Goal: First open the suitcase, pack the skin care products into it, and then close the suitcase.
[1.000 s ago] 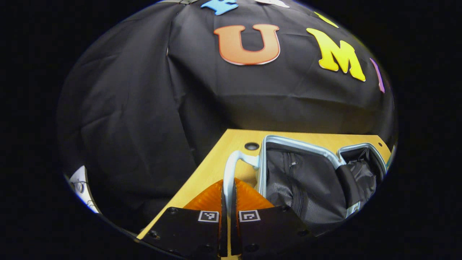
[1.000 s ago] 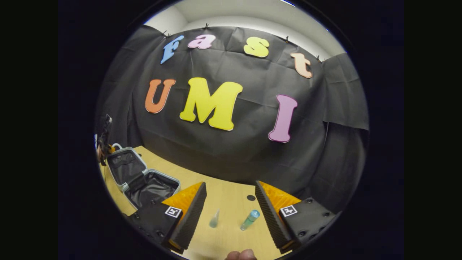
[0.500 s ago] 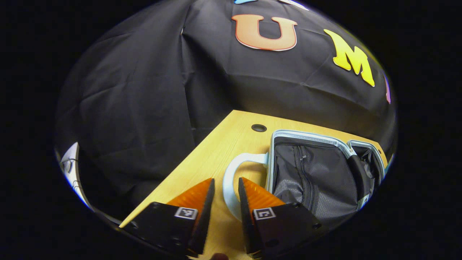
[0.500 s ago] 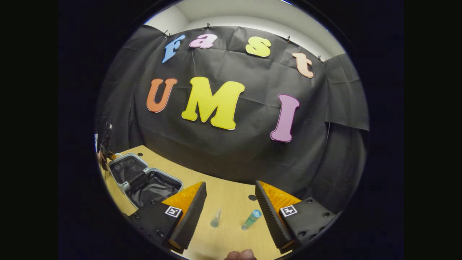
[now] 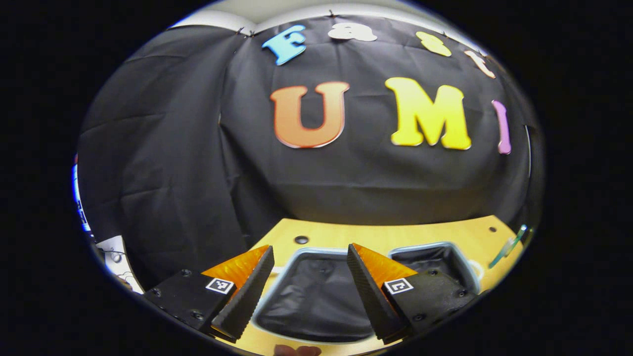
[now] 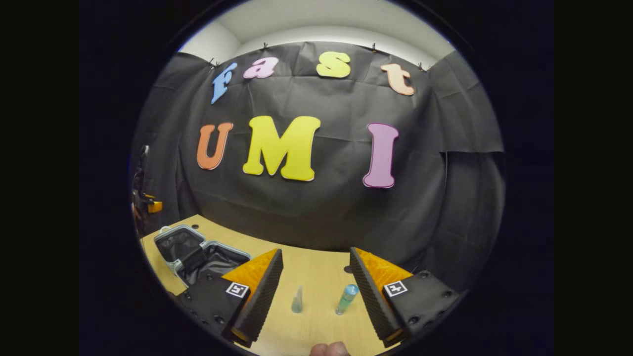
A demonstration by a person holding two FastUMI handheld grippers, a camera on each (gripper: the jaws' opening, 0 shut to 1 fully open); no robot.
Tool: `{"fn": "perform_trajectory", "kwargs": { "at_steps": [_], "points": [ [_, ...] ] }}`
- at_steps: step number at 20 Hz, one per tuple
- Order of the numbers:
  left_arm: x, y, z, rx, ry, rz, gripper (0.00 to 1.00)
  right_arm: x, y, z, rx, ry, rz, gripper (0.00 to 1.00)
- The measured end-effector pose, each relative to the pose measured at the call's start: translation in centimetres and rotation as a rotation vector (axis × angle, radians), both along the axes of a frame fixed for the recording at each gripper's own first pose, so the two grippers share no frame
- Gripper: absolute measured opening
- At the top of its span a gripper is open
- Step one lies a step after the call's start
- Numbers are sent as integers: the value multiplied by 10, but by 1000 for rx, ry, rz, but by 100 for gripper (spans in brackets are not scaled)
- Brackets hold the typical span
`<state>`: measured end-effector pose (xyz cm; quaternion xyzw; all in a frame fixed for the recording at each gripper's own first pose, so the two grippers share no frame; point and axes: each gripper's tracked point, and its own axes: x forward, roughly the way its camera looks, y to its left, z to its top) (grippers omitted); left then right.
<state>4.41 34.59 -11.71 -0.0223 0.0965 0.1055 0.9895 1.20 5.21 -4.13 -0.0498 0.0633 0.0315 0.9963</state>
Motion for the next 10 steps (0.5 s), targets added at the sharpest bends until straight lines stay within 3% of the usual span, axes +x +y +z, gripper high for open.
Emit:
{"fn": "perform_trajectory", "kwargs": {
  "at_steps": [4,10],
  "points": [
    [-22,-117,14,15,-5,-59,93,-14,-48,-6,30,-5,-26,80],
    [-31,-310,7,-11,-23,-271,93,-33,-131,-21,16,28,-110,80]
  ]
}}
